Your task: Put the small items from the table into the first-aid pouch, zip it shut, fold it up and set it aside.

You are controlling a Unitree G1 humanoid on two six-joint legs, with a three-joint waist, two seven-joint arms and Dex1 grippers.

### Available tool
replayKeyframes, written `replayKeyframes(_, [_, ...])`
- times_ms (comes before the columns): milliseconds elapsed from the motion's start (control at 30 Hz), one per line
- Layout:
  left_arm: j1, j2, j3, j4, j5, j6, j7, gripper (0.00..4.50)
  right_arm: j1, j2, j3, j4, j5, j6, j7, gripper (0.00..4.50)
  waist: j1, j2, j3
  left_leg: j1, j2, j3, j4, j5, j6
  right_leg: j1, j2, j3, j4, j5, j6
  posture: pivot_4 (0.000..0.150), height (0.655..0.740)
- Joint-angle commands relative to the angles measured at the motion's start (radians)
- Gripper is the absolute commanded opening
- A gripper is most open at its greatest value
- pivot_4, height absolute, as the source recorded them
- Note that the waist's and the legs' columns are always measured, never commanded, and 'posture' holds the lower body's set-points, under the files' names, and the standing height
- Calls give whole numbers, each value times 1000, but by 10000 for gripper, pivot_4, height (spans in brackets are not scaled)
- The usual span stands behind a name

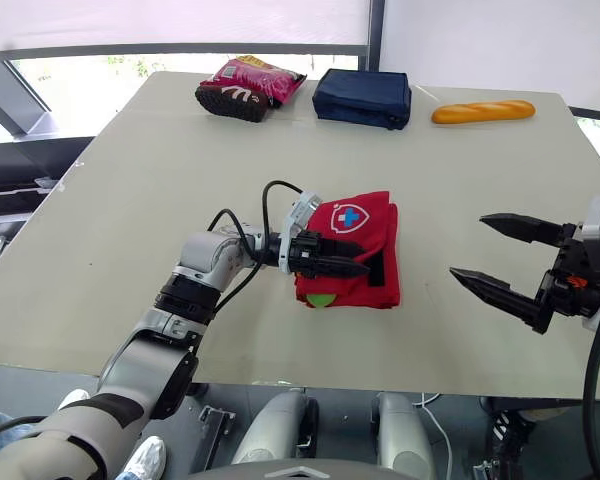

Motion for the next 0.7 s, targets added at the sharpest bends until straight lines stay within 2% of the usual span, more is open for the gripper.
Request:
replayKeyframes(33, [3, 6, 4, -20, 6, 1, -2, 44490, 8, -21, -42, -17, 13, -17, -6, 45000, 0, 0, 0, 0, 0, 0, 0, 0, 0, 0, 0, 0, 0, 0, 0, 1500, 7164])
replayKeyframes(467, [37, 8, 1, -65, -1, 10, 2, 44490, -5, -44, 12, 0, -27, -47, -1, 45000, 0, 0, 0, 0, 0, 0, 0, 0, 0, 0, 0, 0, 0, 0, 0, 1500, 7164])
replayKeyframes(700, [43, -37, 29, -66, -23, 35, 58, 44490, -4, -41, 14, -8, -27, -53, -10, 45000, 1, 0, 0, 0, 0, 0, 0, 0, 0, 0, 0, 0, 0, 0, 0, 1500, 7164])
